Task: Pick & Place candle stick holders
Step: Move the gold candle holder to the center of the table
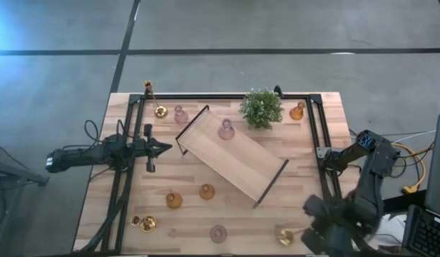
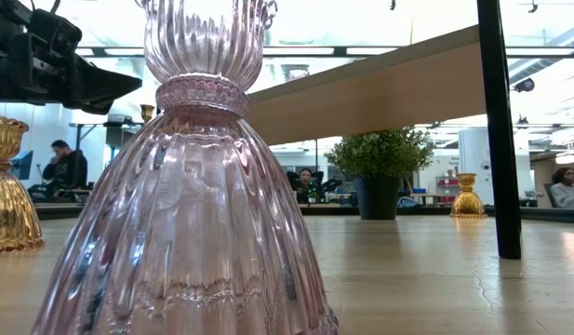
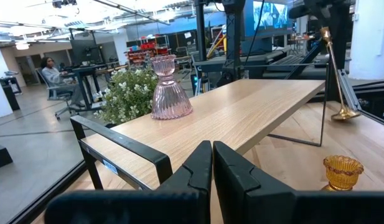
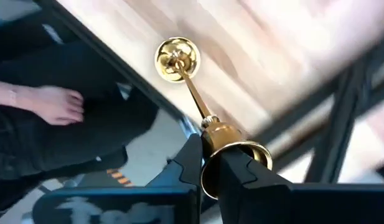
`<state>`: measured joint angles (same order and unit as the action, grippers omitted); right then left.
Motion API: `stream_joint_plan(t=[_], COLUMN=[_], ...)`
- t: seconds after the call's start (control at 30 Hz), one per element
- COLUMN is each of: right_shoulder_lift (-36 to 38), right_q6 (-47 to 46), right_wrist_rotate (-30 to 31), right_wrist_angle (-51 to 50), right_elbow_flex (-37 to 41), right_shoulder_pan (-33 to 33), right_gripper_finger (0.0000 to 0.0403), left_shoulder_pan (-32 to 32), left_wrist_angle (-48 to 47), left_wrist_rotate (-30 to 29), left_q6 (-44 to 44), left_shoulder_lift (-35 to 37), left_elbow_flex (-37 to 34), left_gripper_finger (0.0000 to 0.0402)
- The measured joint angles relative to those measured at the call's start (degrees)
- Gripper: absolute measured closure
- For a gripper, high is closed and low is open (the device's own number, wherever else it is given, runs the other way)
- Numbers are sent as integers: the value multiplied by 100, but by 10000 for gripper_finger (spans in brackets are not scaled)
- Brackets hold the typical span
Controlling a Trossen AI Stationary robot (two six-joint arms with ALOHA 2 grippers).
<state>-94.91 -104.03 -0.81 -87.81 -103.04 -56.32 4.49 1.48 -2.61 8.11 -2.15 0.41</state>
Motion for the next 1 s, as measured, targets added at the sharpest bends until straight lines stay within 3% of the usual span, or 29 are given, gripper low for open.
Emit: stream_joint_plan(t=[0.73,0.87,1.0], right_shoulder_lift=[-578,-764,-709], right_q6=[5229,5602,5050], right_wrist_rotate=[-380,-603,-1072], right_wrist_angle=[-218,-208,-213], right_elbow_flex=[-1970,-2114,-2007], right_shoulder_pan=[2677,2828,2762], right_gripper_finger=[392,392,392], left_shoulder_pan=[2,2,1], left_wrist_angle=[0,1,2], left_wrist_rotate=[0,0,1], left_q6=[1,1,1], left_shoulder_lift=[2,2,2], left_elbow_flex=[1,1,1], left_gripper_finger=[383,383,383])
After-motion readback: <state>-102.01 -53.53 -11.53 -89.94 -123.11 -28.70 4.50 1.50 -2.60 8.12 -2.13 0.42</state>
